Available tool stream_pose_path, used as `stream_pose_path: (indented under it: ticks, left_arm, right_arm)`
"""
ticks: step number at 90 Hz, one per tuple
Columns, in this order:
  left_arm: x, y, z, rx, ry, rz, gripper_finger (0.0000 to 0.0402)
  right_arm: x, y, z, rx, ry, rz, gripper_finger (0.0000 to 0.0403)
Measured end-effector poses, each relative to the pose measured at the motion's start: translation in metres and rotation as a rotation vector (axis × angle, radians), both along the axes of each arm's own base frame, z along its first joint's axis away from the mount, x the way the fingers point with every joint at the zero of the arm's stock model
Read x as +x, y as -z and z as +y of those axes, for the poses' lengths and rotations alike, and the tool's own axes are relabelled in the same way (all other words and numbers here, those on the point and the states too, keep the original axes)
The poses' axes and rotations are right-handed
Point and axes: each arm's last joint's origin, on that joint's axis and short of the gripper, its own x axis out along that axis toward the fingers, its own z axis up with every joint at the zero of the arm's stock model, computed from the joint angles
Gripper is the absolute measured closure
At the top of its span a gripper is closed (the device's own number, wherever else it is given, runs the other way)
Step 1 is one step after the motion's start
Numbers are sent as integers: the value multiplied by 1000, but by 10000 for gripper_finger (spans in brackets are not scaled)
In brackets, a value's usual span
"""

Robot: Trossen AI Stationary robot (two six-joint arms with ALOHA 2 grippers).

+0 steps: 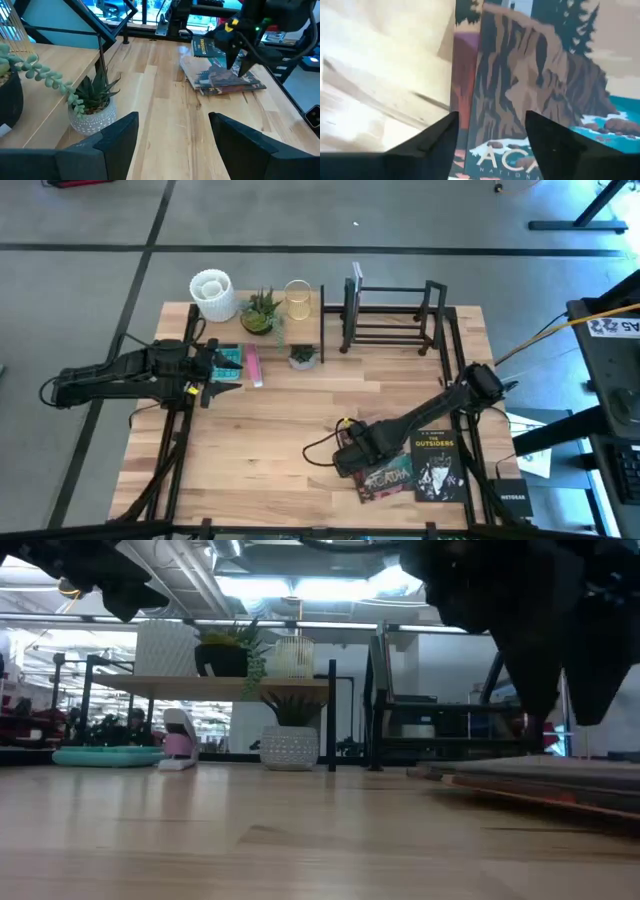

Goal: Stock shelves
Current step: Remove the brown book from the bookshelf, then adjust the stacked books on the table

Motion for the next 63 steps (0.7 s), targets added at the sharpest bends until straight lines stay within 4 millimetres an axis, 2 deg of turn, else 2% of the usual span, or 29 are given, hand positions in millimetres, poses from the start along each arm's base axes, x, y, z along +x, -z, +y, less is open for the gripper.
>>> stream_pose_path:
  ticks: [13, 31, 40, 54, 63]
  left_arm:
    - [0, 0, 0, 0, 0, 0, 165]
    - [0, 0, 0, 0, 0, 0, 165]
    - [0, 0, 0, 0, 0, 0, 165]
    - [0, 0, 0, 0, 0, 0, 165]
    - [0, 0, 0, 0, 0, 0, 165]
  right_arm:
    - [4, -10, -1, 59, 6, -65, 146]
    - [32, -14, 10, 131, -102, -361, 147]
    - [43, 8, 8, 121, -106, -355, 158]
    - [58, 46, -10, 40, -78, -289, 180]
    - [64, 54, -22, -3, -51, -278, 196]
